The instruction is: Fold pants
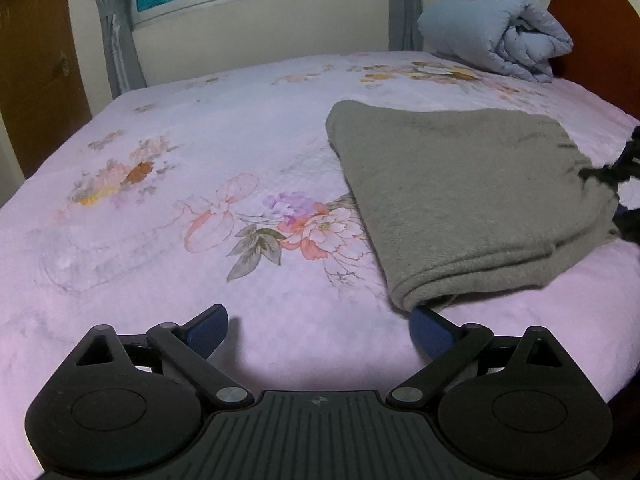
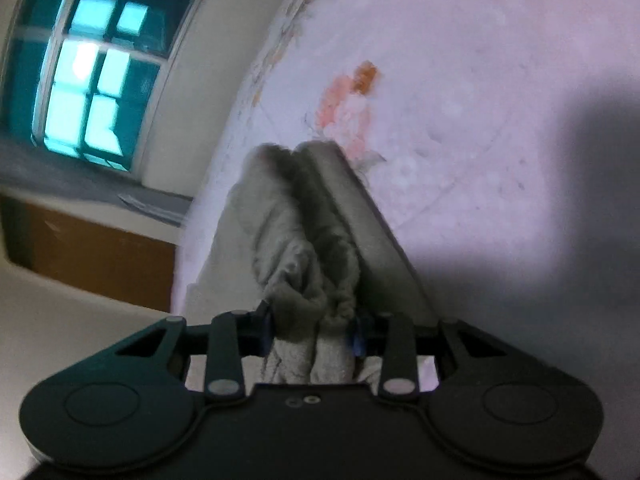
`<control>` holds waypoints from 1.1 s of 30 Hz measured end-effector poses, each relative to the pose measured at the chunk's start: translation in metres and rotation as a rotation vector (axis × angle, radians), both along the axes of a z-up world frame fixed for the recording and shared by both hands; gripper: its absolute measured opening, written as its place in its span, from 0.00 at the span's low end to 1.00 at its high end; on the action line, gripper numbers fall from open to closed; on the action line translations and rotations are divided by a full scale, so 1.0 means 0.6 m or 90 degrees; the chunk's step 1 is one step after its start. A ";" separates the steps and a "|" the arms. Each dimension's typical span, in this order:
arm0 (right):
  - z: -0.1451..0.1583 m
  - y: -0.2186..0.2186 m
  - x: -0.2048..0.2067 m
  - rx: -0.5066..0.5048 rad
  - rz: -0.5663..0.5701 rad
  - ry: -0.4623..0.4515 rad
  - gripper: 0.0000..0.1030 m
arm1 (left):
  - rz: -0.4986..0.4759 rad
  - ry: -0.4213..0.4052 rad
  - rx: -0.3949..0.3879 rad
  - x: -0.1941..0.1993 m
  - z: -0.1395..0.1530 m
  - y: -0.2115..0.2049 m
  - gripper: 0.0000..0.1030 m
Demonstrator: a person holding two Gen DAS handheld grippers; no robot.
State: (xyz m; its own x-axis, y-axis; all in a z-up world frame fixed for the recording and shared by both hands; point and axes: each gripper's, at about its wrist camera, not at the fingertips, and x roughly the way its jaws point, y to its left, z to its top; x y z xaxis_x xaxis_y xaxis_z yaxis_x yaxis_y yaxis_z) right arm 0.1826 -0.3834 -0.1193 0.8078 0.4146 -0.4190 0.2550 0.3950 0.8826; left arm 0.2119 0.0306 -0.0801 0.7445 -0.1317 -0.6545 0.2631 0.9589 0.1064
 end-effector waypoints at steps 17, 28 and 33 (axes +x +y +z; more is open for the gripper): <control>0.026 0.001 0.009 -0.010 0.036 0.001 0.32 | 0.074 0.007 -0.031 0.049 -0.016 -0.008 0.96; 0.030 0.002 -0.003 -0.064 0.022 -0.004 0.26 | 0.064 0.059 -0.079 0.056 -0.031 0.021 1.00; 0.032 -0.026 -0.006 -0.052 0.021 -0.011 0.34 | 0.053 0.054 -0.054 0.039 -0.026 0.037 1.00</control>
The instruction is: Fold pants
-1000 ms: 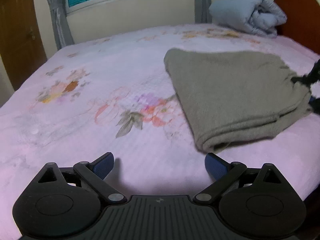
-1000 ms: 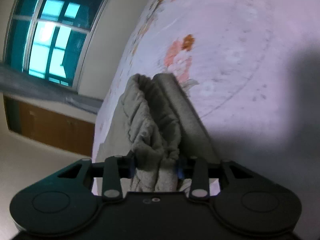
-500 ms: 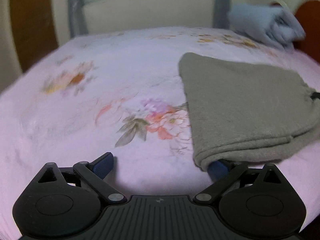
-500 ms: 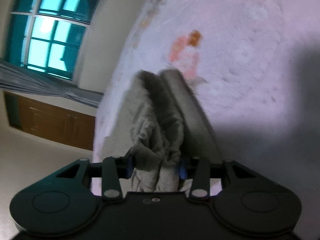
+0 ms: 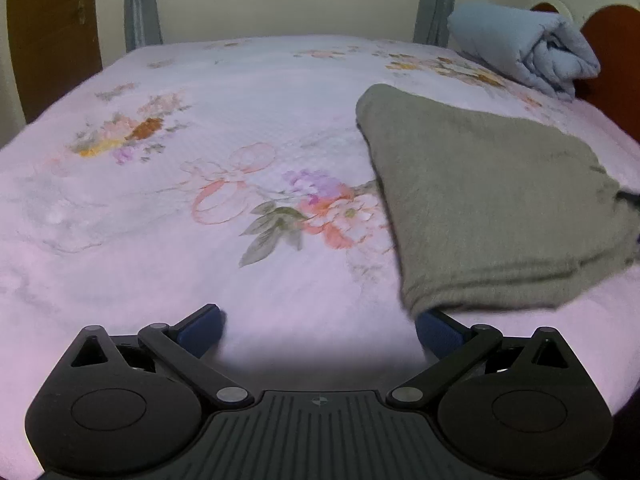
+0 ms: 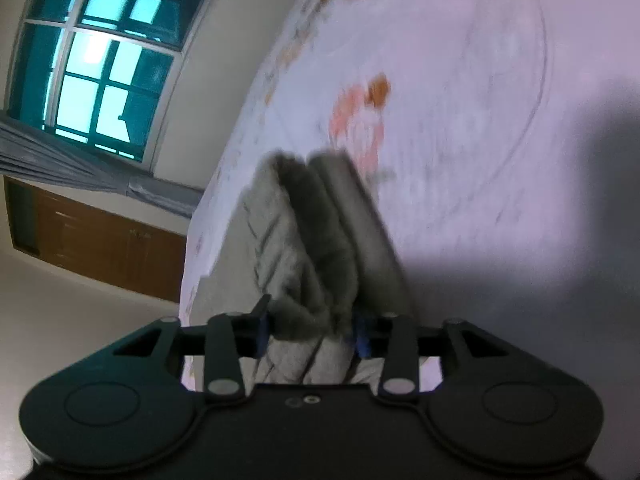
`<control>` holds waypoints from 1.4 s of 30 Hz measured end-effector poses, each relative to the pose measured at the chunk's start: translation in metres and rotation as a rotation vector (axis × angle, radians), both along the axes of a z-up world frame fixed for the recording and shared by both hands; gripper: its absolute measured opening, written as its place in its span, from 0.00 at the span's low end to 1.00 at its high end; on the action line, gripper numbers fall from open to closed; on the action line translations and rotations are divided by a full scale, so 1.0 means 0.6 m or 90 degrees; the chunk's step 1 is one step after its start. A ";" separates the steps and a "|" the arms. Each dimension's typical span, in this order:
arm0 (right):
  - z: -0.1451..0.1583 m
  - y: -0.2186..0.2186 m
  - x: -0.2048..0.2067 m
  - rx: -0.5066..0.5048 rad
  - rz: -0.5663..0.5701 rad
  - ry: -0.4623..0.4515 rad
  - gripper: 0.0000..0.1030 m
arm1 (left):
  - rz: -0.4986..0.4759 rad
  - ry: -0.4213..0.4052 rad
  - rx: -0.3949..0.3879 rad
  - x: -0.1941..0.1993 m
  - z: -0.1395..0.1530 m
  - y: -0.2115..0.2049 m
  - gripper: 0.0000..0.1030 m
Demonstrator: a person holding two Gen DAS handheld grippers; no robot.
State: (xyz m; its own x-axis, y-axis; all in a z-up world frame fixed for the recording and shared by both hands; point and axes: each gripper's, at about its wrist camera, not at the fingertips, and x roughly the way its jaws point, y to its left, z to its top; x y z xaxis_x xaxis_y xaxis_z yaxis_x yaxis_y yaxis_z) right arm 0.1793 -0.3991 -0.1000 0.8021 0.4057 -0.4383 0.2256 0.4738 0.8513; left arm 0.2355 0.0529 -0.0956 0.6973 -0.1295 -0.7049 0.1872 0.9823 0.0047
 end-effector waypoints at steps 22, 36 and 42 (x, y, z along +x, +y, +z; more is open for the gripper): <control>0.038 -0.042 0.013 -0.087 0.046 -0.044 0.90 | 0.040 -0.011 -0.149 0.054 0.045 0.043 1.00; -0.004 -0.020 0.120 -0.064 0.172 -0.008 0.92 | 0.008 0.090 -0.300 0.209 -0.004 -0.009 1.00; -0.010 -0.003 0.130 -0.043 0.197 -0.010 0.92 | -0.005 0.109 -0.332 0.228 -0.007 -0.019 1.00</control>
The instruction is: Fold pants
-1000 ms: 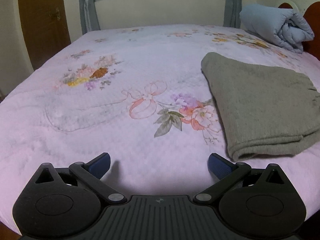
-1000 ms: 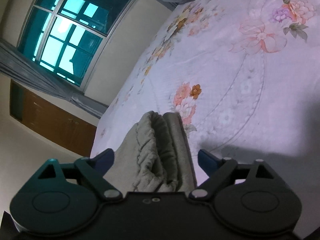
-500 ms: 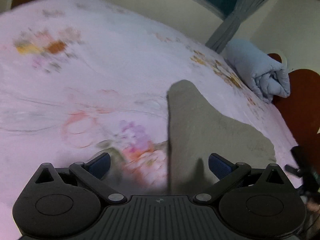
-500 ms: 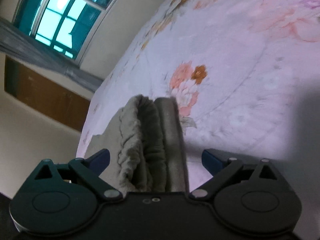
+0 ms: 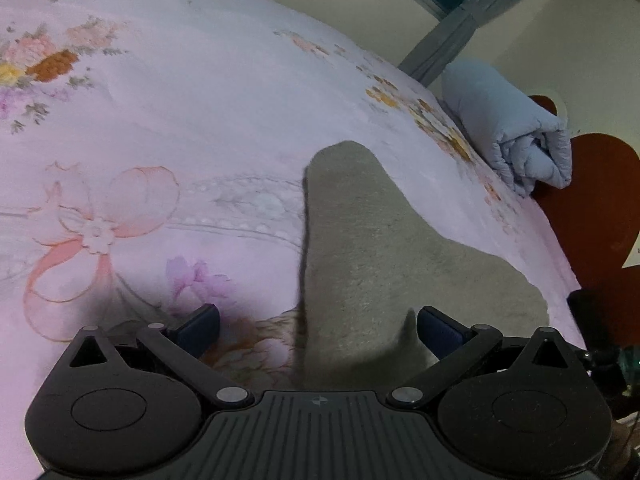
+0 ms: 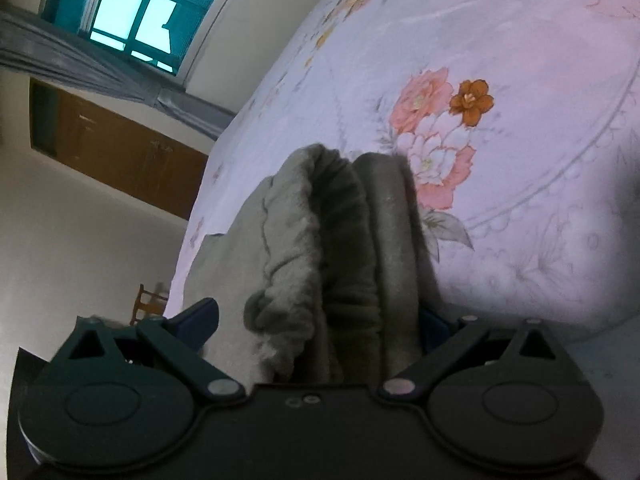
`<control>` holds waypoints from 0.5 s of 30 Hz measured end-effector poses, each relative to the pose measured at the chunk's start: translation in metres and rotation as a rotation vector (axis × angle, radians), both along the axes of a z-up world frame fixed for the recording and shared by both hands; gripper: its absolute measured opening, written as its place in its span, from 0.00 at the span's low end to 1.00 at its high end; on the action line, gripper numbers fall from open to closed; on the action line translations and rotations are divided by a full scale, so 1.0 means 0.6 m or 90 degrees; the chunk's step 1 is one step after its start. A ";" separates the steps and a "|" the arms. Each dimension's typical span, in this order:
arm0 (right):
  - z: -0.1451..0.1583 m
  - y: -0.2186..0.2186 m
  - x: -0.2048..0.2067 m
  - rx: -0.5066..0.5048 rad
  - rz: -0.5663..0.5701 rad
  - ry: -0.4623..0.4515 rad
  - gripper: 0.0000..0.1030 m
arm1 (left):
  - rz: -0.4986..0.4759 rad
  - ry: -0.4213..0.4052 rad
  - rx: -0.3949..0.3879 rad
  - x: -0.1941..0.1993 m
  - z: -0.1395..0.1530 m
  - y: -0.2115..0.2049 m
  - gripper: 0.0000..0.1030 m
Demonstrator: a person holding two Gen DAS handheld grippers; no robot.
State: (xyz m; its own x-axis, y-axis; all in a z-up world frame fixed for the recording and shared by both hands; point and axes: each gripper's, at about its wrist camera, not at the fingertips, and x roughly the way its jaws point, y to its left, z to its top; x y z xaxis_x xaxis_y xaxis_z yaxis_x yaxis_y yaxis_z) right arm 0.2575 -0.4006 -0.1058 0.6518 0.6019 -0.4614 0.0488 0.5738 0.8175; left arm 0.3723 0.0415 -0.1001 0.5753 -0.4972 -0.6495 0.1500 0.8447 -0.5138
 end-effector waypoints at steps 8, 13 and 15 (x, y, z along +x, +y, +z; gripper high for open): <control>-0.001 -0.006 0.016 -0.010 0.045 0.004 0.87 | -0.057 0.042 -0.065 0.036 -0.017 -0.011 1.00; 0.003 0.011 0.040 -0.062 0.084 0.019 0.67 | -0.051 0.055 -0.098 0.049 -0.034 -0.014 1.00; 0.011 0.019 0.041 -0.076 0.102 0.015 0.56 | -0.084 0.060 -0.144 0.052 -0.037 -0.019 0.98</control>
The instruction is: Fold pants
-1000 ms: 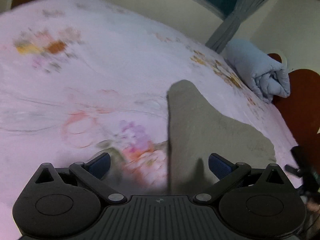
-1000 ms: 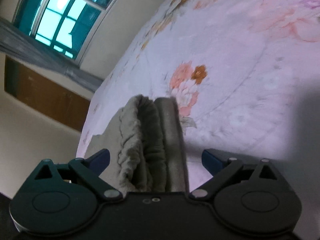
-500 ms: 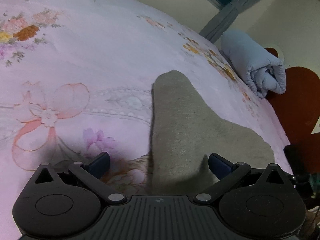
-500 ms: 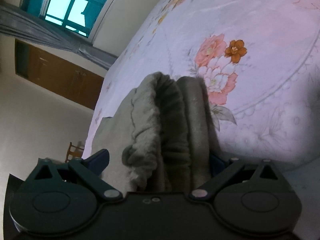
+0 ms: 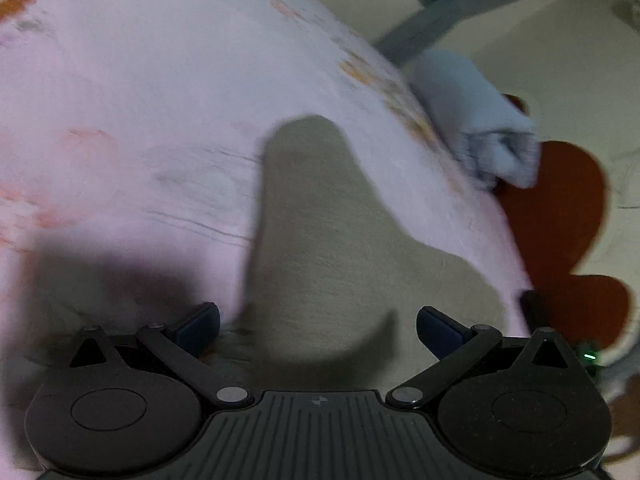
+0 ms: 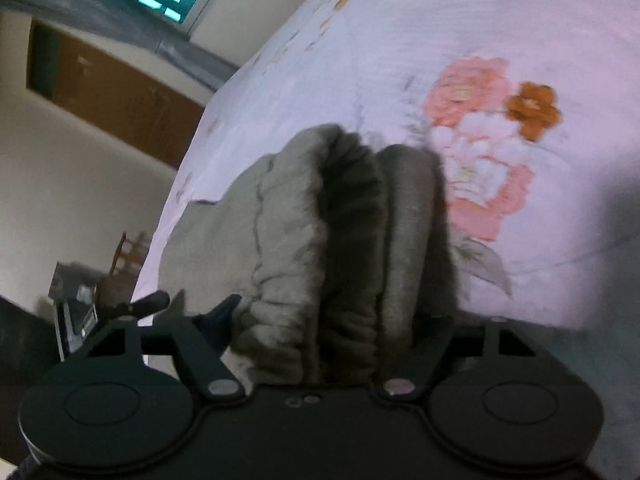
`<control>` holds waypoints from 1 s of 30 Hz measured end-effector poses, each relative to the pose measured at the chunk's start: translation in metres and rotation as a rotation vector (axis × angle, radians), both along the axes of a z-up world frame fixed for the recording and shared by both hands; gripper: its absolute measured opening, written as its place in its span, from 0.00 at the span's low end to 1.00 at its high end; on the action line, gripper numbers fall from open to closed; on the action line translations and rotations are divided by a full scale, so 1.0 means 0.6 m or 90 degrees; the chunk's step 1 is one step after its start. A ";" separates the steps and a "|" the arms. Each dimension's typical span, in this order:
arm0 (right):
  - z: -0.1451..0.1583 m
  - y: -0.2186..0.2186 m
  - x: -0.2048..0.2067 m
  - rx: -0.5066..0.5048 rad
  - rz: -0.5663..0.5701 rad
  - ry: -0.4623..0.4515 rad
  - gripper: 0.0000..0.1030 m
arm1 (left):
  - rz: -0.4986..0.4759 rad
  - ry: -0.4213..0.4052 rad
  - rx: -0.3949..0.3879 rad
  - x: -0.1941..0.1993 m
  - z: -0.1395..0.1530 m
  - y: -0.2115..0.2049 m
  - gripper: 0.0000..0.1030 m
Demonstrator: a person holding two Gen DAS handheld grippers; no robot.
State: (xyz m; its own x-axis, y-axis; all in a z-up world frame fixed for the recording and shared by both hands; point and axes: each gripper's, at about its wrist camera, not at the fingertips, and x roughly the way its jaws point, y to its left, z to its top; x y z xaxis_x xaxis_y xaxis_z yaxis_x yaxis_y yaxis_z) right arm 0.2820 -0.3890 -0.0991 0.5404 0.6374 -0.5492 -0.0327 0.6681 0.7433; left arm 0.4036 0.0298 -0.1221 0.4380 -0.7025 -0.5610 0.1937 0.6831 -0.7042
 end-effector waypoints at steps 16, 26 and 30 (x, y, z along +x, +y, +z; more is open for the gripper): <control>0.180 0.067 0.047 -0.065 0.119 -0.175 0.42 | 0.082 -0.114 -0.096 0.000 0.081 0.036 0.31; 0.128 0.134 0.299 -0.018 0.135 -0.178 0.41 | 0.115 -0.110 -0.017 0.207 0.074 0.090 0.31; 0.022 0.111 0.357 -0.034 0.079 -0.094 0.55 | 0.129 -0.068 0.026 0.260 0.000 0.089 0.60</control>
State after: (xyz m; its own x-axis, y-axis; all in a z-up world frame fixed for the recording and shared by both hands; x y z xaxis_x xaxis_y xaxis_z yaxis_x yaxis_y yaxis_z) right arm 0.4964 -0.3222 -0.0857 0.5363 0.6764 -0.5048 -0.2236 0.6906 0.6878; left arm 0.5595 0.0831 -0.1224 0.6260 -0.5724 -0.5296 0.1226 0.7429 -0.6581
